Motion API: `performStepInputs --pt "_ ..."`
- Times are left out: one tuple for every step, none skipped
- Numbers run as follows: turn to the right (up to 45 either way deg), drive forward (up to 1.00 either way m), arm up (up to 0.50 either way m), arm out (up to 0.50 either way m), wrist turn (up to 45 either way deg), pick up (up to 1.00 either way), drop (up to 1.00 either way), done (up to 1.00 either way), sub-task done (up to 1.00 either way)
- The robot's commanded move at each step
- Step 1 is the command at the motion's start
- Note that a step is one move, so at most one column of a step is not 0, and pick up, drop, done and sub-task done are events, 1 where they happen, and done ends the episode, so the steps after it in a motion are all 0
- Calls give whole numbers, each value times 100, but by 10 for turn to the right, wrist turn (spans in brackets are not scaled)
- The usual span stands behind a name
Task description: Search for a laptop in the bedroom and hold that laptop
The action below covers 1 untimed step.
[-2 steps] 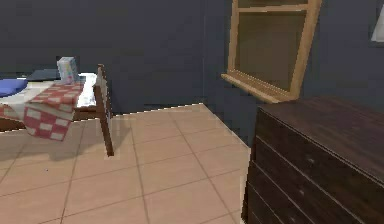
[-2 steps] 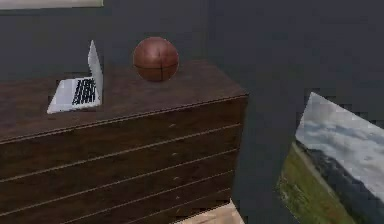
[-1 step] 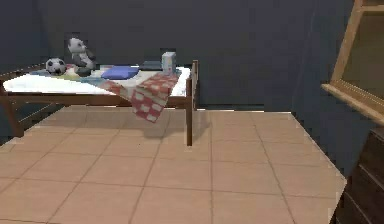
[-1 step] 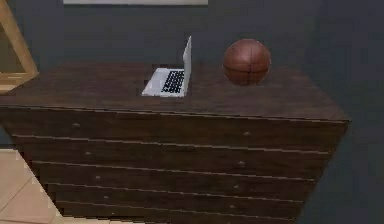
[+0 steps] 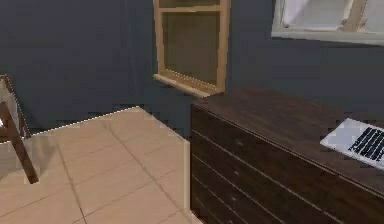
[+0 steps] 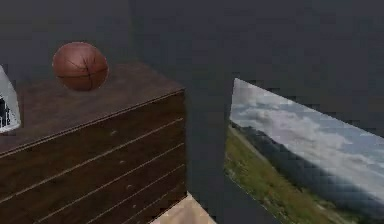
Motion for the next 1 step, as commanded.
performStepInputs --pt "450 0 0 0 0 0 0 0 0"
